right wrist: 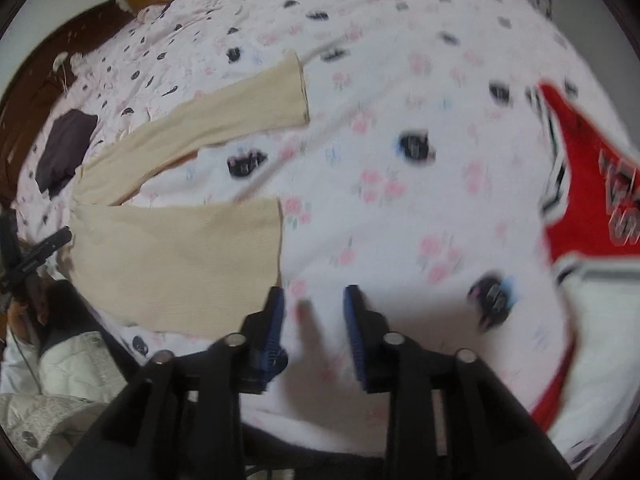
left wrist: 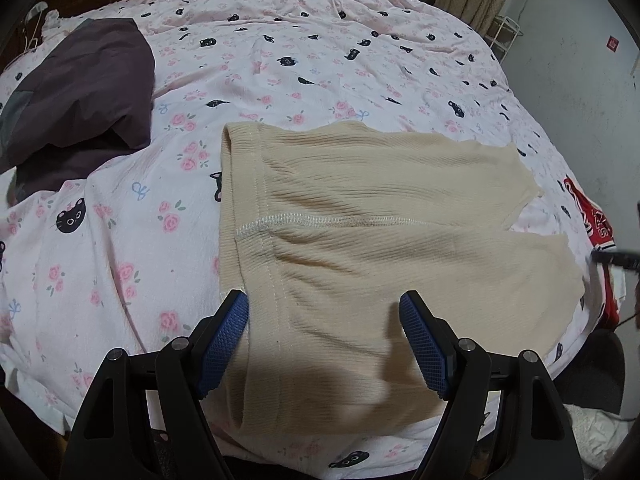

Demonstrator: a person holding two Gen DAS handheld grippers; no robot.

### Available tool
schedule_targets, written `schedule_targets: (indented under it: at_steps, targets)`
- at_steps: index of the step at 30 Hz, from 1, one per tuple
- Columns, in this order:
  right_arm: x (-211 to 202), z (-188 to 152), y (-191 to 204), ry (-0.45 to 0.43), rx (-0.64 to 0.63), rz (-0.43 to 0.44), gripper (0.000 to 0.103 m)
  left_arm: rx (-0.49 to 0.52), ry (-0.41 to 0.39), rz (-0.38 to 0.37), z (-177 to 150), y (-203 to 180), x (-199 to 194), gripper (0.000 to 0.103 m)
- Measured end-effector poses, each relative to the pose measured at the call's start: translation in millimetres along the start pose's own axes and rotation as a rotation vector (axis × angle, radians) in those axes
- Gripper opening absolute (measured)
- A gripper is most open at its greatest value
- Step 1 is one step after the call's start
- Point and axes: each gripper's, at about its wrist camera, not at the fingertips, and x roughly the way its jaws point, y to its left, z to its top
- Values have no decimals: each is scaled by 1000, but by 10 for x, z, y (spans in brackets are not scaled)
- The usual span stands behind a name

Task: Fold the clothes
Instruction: 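Grasp the beige sweater's side edge with the right gripper and lift it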

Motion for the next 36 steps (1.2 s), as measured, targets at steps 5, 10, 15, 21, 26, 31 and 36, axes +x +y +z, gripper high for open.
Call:
schedule_targets:
  at_steps: [5, 10, 15, 21, 26, 31, 36]
  targets:
    - [-109, 625, 443, -52, -142, 45, 41, -9, -9, -9, -2, 22, -17, 74]
    - [224, 1172, 1328, -15, -382, 165, 41, -40, -27, -35, 3, 89, -59, 74]
    - [725, 1578, 2243, 81, -619, 237, 41, -77, -55, -52, 5, 170, -107, 74]
    - [1330, 1848, 2927, 236, -818, 227, 41, -140, -85, -73, 25, 325, -123, 74]
    - [1648, 1859, 3125, 333, -893, 237, 41, -157, -95, -88, 53, 377, -107, 74]
    - [1814, 1864, 3174, 412, -936, 242, 40, -160, -101, -95, 73, 397, -96, 74]
    - [1883, 1928, 3159, 467, -950, 259, 32, -168, -107, -105, 83, 413, -97, 74]
